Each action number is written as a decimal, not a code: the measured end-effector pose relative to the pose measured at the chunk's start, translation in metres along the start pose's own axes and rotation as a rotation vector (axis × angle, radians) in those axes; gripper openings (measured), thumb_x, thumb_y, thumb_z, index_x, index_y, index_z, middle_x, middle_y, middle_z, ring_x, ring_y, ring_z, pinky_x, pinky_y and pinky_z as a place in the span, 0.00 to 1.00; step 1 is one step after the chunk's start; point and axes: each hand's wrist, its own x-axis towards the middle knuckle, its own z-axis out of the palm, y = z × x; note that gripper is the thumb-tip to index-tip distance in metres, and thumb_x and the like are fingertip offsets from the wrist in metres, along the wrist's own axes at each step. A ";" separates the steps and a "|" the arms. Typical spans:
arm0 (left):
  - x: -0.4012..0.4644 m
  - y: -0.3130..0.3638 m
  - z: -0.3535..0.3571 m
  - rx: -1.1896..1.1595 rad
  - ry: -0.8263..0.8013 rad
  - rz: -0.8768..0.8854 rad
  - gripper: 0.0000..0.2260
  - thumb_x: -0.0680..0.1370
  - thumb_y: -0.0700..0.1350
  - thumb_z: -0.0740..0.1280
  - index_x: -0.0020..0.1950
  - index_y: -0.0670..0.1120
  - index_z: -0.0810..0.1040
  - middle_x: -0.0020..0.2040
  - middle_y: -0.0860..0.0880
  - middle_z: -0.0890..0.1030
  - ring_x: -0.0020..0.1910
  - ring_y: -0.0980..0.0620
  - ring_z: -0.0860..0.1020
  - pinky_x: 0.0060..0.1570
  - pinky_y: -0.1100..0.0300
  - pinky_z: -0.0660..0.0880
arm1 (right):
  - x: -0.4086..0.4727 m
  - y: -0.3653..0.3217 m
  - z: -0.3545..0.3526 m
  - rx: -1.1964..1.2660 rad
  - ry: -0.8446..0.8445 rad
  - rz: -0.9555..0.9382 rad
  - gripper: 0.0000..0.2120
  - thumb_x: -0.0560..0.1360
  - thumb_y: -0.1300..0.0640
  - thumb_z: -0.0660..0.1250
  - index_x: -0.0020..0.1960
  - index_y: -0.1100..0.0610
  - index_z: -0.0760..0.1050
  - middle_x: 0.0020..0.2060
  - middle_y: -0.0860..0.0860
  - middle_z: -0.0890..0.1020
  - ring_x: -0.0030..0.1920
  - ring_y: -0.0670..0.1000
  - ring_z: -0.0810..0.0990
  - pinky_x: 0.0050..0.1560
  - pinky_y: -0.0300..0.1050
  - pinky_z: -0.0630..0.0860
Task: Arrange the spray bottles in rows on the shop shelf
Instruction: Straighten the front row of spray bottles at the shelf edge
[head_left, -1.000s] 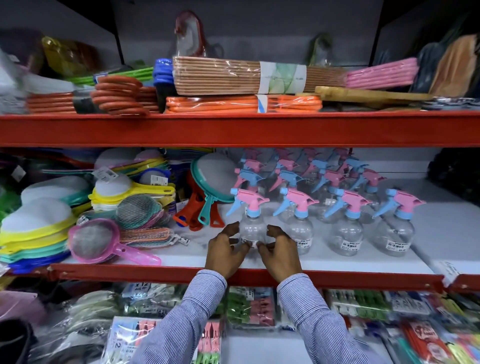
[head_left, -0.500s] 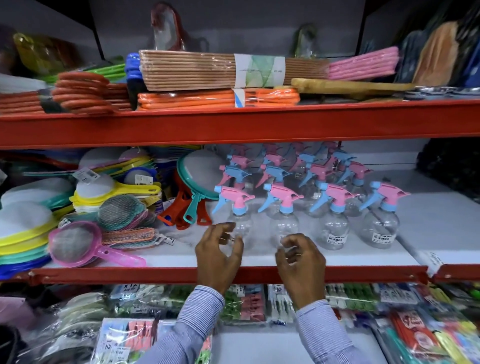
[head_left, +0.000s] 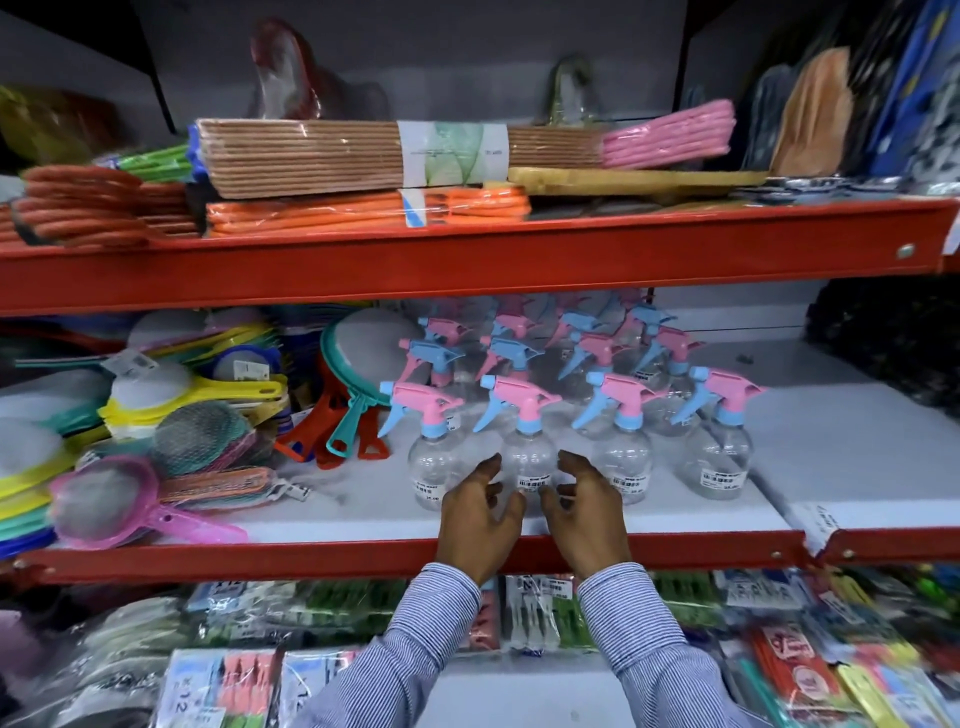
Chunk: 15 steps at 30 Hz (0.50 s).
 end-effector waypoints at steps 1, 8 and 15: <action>0.000 -0.001 0.001 -0.005 0.003 0.000 0.28 0.73 0.53 0.66 0.71 0.45 0.73 0.64 0.48 0.81 0.57 0.55 0.81 0.59 0.55 0.79 | 0.000 0.000 -0.001 0.009 0.003 -0.008 0.18 0.73 0.62 0.69 0.63 0.58 0.75 0.57 0.56 0.82 0.56 0.55 0.82 0.56 0.45 0.79; -0.001 -0.002 0.005 0.006 0.012 0.010 0.25 0.75 0.47 0.69 0.72 0.44 0.72 0.64 0.48 0.81 0.57 0.55 0.81 0.56 0.63 0.79 | 0.002 0.005 -0.002 0.019 -0.008 -0.008 0.19 0.74 0.61 0.70 0.64 0.58 0.74 0.59 0.55 0.82 0.59 0.55 0.80 0.58 0.41 0.75; -0.013 0.000 -0.002 0.019 0.181 0.055 0.20 0.75 0.50 0.69 0.66 0.48 0.77 0.59 0.51 0.82 0.52 0.55 0.81 0.52 0.71 0.75 | -0.007 0.007 -0.017 0.059 0.059 -0.011 0.15 0.71 0.62 0.70 0.58 0.57 0.78 0.51 0.53 0.84 0.44 0.51 0.83 0.52 0.47 0.81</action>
